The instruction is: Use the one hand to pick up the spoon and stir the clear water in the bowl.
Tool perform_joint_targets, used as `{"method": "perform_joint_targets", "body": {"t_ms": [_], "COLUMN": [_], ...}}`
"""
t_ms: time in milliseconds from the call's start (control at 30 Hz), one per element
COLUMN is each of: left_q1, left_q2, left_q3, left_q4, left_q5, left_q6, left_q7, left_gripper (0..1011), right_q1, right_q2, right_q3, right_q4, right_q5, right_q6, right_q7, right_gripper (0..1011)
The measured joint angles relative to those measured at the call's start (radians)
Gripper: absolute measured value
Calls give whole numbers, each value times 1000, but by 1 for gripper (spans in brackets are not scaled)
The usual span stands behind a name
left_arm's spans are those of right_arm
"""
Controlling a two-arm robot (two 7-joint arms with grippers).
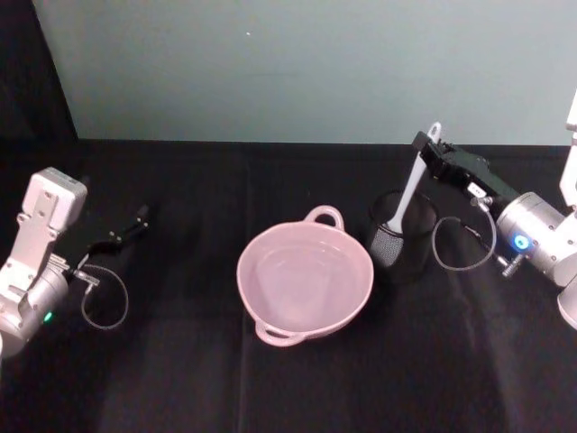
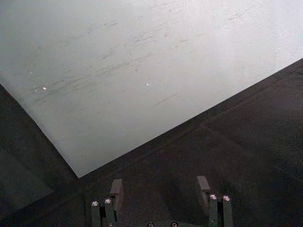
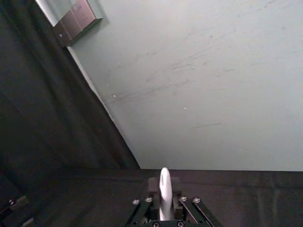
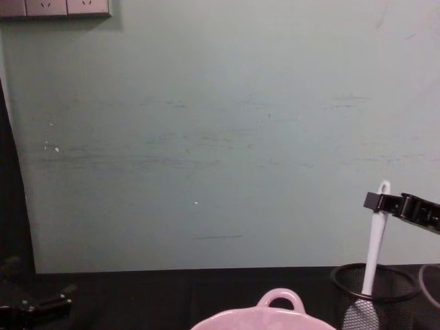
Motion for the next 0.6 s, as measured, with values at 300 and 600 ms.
{"method": "perform_joint_targets", "body": {"t_ms": [300,600], "left_q1": [0,0], "left_q2": [0,0], "left_q3": [0,0], "left_q4": [0,0], "left_q5": [0,0], "left_q6": [0,0], "left_q7": [0,0], "left_gripper": [1011,1011], "right_q1": [-13,-53], "right_q2": [24,34], "right_q3": [-3,-6], "right_q4": [3,3], "right_q5": [6,26], "right_q6": [-14,-39], "right_q7": [-34,-54], "right_gripper": [410,715]}}
